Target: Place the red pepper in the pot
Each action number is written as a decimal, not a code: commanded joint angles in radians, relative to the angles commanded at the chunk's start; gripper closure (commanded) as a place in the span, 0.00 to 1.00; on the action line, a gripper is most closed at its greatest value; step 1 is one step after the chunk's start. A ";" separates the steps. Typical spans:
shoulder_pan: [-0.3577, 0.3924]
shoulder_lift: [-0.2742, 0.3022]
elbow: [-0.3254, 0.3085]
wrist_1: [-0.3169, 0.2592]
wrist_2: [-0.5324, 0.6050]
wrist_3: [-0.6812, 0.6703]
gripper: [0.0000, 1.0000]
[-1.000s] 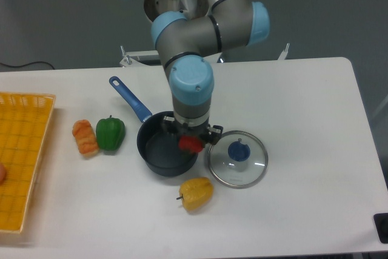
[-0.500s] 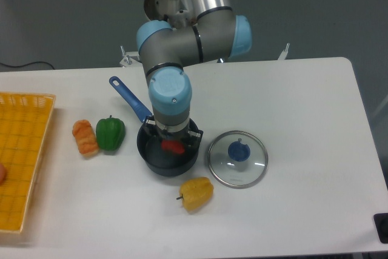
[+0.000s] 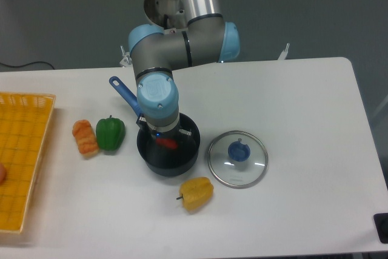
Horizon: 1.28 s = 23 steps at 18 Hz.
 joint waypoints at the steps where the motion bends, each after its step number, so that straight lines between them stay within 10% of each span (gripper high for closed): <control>1: -0.002 0.000 0.000 0.000 0.000 0.000 0.40; 23: -0.018 -0.043 0.000 0.028 0.000 -0.026 0.38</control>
